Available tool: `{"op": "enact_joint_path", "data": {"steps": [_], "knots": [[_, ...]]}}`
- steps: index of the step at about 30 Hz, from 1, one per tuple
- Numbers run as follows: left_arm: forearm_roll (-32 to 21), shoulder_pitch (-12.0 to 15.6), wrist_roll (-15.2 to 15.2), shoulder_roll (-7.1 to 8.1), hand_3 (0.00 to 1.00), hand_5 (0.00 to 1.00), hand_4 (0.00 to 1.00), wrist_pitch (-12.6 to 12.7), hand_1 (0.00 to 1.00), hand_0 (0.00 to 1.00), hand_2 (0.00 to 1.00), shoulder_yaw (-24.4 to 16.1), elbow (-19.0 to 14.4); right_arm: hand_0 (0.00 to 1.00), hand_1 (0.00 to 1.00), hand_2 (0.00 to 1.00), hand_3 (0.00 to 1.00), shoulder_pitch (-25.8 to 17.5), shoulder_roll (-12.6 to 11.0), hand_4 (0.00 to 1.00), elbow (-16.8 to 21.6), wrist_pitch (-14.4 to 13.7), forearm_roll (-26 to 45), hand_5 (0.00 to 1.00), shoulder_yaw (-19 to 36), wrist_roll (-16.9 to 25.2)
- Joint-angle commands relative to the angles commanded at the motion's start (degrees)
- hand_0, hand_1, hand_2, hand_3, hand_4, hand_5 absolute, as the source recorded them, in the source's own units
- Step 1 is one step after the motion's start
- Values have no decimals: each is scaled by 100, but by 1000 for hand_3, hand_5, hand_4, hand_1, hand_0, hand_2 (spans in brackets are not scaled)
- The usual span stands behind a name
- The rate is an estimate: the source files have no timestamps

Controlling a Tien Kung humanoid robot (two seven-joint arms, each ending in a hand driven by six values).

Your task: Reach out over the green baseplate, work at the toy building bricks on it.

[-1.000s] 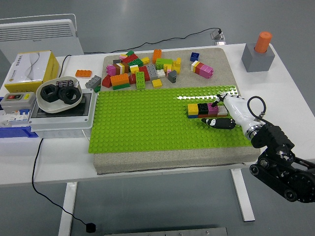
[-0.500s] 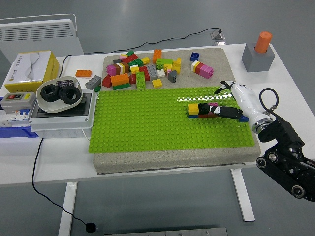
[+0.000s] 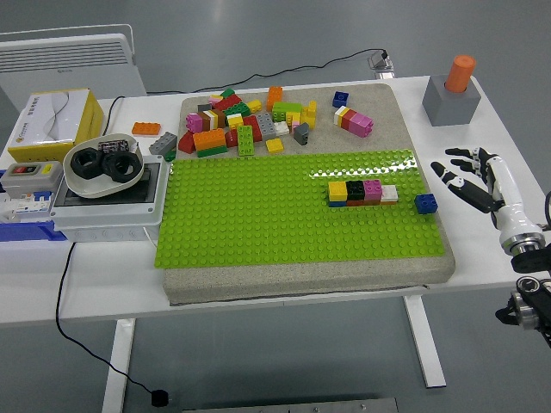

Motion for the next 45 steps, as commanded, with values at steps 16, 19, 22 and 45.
{"op": "enact_joint_path", "data": {"steps": [16, 19, 22, 45], "knots": [[77, 0, -8, -29, 769, 990, 963, 230, 690, 729, 651, 22, 0, 655, 531, 635, 648, -71, 98, 865, -68, 89, 2554, 446, 75, 270], [126, -10, -12, -26, 769, 990, 963, 237, 690, 729, 651, 6, 0, 655, 531, 635, 648, -58, 110, 865, -52, 91, 2667, 446, 69, 251], [142, -15, -20, -30, 763, 990, 963, 246, 687, 727, 649, 3, 0, 646, 528, 631, 640, -50, 117, 846, -39, 89, 2694, 420, 85, 238], [130, -120, -85, -13, 760, 946, 923, 247, 687, 718, 663, 64, 0, 639, 519, 629, 632, -50, 59, 824, -20, 59, 2730, 382, 210, 202]]}}
